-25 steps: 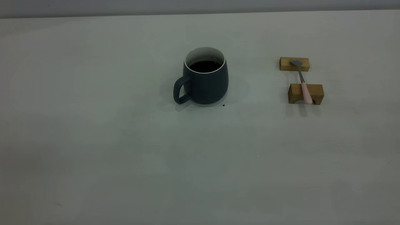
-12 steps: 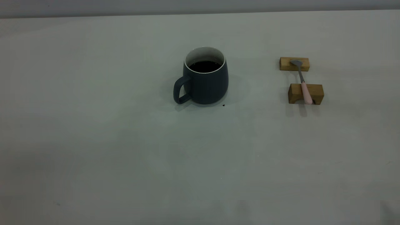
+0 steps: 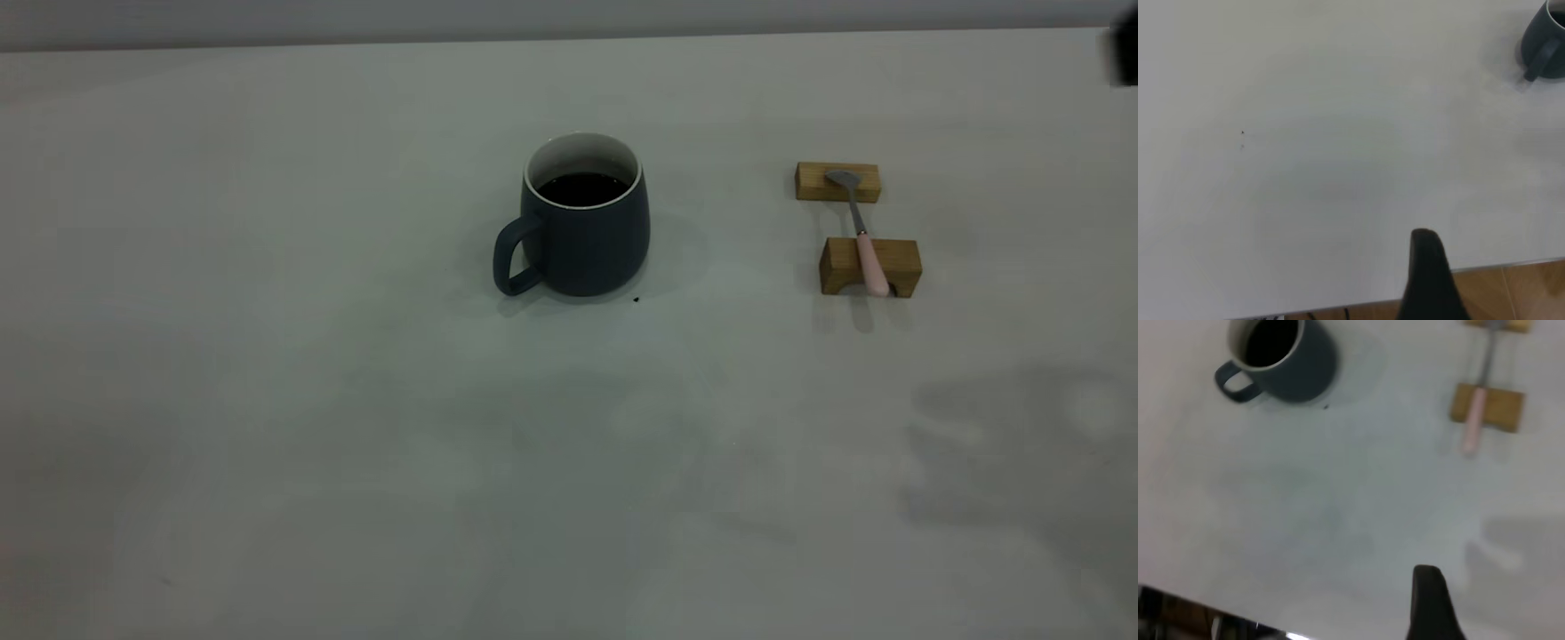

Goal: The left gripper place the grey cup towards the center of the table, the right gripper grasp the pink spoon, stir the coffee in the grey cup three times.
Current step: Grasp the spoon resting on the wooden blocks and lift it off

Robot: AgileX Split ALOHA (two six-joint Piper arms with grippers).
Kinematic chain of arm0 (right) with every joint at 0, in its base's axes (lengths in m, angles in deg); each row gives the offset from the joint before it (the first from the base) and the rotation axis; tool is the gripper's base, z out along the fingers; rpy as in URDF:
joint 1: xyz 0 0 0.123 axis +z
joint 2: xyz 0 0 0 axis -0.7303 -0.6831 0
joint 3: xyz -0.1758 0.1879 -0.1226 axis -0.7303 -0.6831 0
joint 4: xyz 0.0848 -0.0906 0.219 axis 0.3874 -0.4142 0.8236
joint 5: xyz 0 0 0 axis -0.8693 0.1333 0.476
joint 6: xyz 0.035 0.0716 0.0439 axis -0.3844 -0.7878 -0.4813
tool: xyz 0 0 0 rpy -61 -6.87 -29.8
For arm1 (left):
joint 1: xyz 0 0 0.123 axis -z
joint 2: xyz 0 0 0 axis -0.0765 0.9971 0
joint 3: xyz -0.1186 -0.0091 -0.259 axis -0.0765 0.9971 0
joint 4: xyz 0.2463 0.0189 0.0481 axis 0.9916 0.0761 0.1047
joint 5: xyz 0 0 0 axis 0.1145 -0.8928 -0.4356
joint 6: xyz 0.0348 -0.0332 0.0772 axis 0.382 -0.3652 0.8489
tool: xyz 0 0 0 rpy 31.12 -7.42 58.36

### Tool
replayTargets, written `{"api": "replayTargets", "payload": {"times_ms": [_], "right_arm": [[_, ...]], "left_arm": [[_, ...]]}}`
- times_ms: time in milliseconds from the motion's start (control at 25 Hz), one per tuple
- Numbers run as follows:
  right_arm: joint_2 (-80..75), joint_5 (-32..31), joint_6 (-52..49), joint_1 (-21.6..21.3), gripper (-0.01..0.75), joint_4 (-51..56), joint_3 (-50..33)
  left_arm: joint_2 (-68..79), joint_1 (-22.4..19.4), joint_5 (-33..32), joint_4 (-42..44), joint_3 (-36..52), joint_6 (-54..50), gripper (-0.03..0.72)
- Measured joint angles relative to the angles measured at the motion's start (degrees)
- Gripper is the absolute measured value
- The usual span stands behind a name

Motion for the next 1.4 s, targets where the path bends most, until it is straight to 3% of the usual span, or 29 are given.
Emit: {"api": "replayTargets", "payload": {"times_ms": [320, 720, 1080, 1400], "right_arm": [[-26.5, -1.0, -3.2, 9.6, 0.534, -0.1, 15.2], [-47.2, -5.6, -26.0, 10.0, 0.535, -14.5, 31.7], [-58.6, -11.4, -32.7, 10.0, 0.535, -26.2, 42.9], [-61.1, -12.6, -34.2, 10.0, 0.535, -28.0, 44.5]], "left_arm": [[0.0, 0.0, 0.0, 0.0, 0.0, 0.0, 0.568], [0.0, 0.0, 0.0, 0.0, 0.0, 0.0, 0.568], [0.0, 0.0, 0.0, 0.0, 0.0, 0.0, 0.568], [0.0, 0.0, 0.0, 0.0, 0.0, 0.0, 0.568]]}}
